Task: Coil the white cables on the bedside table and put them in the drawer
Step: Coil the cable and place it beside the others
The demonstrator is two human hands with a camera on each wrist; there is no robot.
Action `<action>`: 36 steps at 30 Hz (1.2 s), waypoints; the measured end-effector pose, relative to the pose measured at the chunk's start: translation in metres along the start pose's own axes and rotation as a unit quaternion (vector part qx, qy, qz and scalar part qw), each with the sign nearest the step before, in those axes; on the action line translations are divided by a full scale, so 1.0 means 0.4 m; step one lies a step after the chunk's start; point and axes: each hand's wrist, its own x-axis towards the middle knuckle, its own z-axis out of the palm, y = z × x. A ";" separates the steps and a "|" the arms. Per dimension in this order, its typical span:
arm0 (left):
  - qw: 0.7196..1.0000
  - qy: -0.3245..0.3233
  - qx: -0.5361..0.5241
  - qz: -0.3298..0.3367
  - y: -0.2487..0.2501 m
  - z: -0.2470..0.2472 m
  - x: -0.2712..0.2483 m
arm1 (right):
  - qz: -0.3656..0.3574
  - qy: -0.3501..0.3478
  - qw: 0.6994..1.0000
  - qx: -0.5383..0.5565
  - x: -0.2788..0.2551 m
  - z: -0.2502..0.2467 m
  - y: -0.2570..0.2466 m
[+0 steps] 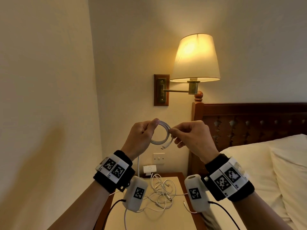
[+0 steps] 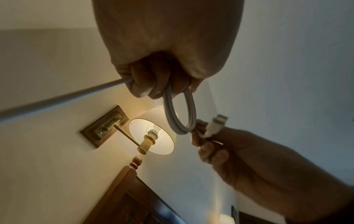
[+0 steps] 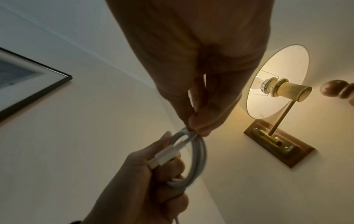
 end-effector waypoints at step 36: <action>0.952 0.023 -0.230 -0.201 0.056 -0.003 -0.030 | -0.043 -0.094 0.993 0.060 -0.034 0.060 0.016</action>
